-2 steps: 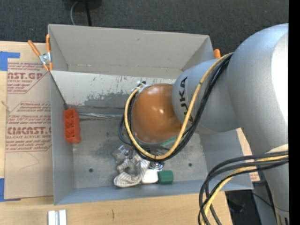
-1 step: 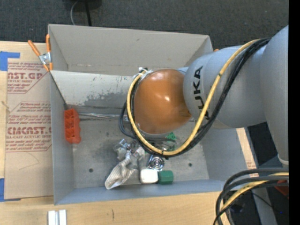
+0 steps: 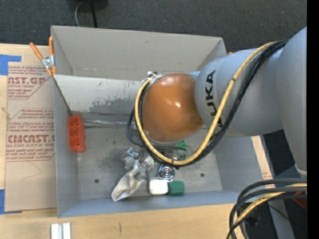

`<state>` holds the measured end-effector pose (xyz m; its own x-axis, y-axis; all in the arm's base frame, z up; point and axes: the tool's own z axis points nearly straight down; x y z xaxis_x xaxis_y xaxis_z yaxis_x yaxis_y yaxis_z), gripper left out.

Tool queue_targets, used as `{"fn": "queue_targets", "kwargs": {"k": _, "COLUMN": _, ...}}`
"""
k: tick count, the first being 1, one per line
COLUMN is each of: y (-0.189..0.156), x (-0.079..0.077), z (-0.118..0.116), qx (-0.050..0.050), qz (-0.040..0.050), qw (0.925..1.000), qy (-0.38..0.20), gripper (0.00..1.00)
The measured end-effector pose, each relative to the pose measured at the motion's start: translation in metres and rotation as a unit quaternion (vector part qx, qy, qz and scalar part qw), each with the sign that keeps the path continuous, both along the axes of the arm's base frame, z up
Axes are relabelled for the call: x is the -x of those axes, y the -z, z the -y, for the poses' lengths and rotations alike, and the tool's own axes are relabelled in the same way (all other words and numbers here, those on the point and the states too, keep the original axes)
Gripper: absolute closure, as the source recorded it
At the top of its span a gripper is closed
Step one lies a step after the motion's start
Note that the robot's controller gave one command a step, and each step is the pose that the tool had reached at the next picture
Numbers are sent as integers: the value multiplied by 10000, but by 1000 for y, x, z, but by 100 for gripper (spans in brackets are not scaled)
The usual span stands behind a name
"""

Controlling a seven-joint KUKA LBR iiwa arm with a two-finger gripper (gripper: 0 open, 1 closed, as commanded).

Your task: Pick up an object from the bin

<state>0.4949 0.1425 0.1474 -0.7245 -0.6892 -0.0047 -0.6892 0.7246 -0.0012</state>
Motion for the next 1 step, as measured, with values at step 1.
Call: {"fn": "queue_targets", "kwargs": {"k": 1, "y": -46, "x": 4, "z": -2, "qx": 9, "qz": -35, "qw": 10000, "qy": 72, "gripper": 100}}
